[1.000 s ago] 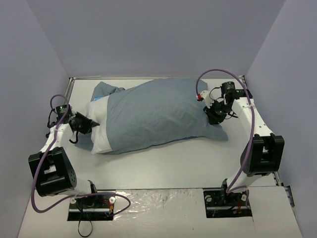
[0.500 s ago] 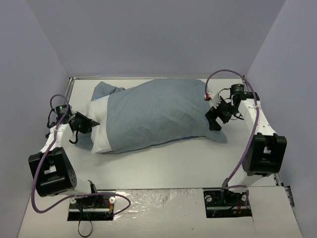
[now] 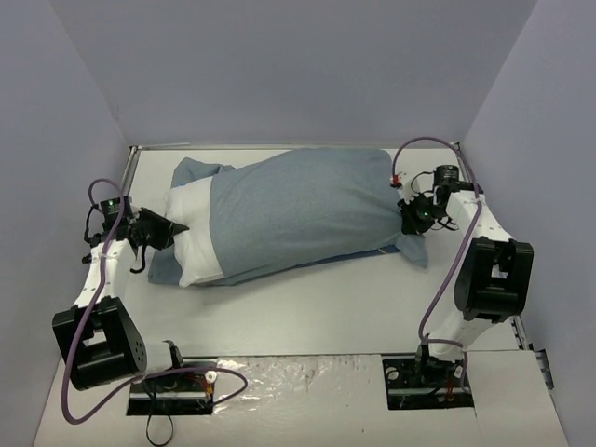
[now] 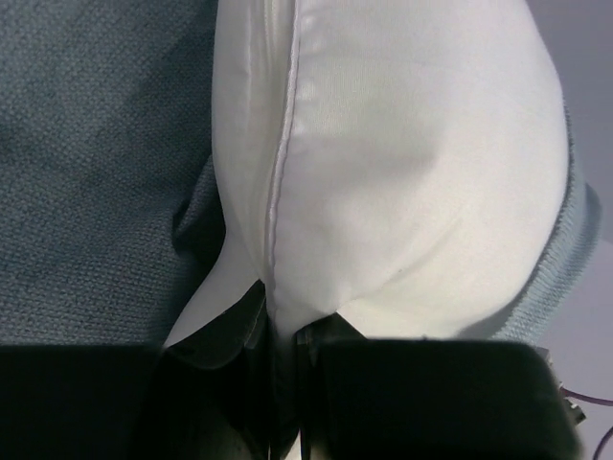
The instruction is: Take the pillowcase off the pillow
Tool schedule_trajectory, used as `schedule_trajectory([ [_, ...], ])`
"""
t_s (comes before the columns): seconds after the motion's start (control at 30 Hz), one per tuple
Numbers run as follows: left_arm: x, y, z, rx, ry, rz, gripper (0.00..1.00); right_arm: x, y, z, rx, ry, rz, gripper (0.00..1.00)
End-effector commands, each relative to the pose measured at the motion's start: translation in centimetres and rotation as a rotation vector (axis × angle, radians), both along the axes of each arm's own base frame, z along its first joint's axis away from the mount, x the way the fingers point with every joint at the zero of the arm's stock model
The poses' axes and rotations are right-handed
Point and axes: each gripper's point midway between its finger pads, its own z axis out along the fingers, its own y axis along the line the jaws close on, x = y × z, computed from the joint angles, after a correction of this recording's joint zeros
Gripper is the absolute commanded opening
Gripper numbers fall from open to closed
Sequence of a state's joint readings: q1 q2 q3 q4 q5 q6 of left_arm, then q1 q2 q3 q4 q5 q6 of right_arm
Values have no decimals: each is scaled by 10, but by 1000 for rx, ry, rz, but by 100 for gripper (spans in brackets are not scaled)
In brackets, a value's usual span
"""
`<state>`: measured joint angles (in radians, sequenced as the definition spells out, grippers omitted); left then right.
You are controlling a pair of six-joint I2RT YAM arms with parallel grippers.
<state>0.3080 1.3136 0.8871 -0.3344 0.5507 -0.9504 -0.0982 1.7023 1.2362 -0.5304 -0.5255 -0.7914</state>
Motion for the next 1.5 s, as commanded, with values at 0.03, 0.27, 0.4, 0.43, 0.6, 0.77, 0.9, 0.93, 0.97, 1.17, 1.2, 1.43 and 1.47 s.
schedule_trajectory([
  [0.03, 19, 15, 69, 19, -180, 108, 2, -7, -60, 29, -52, -109, -155, 0],
  [0.27, 30, 28, 126, 41, -285, 153, 2, -32, -127, 42, -81, -166, -305, 0],
  [0.4, 31, 28, 139, 43, -314, 149, 2, -55, -145, 24, -105, -125, -328, 0],
  [0.43, 31, 28, 134, 39, -306, 146, 2, -58, -145, 22, -99, -118, -328, 0],
  [0.6, 17, 13, 86, 10, -232, 66, 2, -74, -117, 31, 11, -110, -194, 6],
  [0.77, -18, 3, 30, 54, -104, -20, 2, -63, -95, 75, 79, -188, -119, 57],
  [0.9, -41, 17, 16, 162, -16, 28, 2, -38, -70, 115, 123, -275, -75, 88],
  [0.93, -43, 21, 17, 186, -11, 43, 2, -29, -65, 125, 154, -282, -88, 98],
  [0.97, -46, 24, 18, 202, -2, 53, 2, -22, -53, 133, 227, -296, -75, 100],
  [1.17, -42, 30, 20, 224, 6, 76, 15, 21, 10, 126, 742, 8, -136, 95],
  [1.2, -43, 31, 21, 227, 6, 79, 20, 29, 11, 112, 658, 27, -132, 87],
  [1.43, -45, 35, 29, 279, -4, 51, 59, 96, 29, 83, 460, -27, -357, 80],
  [1.47, -45, 36, 32, 291, -8, 53, 62, 114, 32, 88, 489, -52, -462, 83],
])
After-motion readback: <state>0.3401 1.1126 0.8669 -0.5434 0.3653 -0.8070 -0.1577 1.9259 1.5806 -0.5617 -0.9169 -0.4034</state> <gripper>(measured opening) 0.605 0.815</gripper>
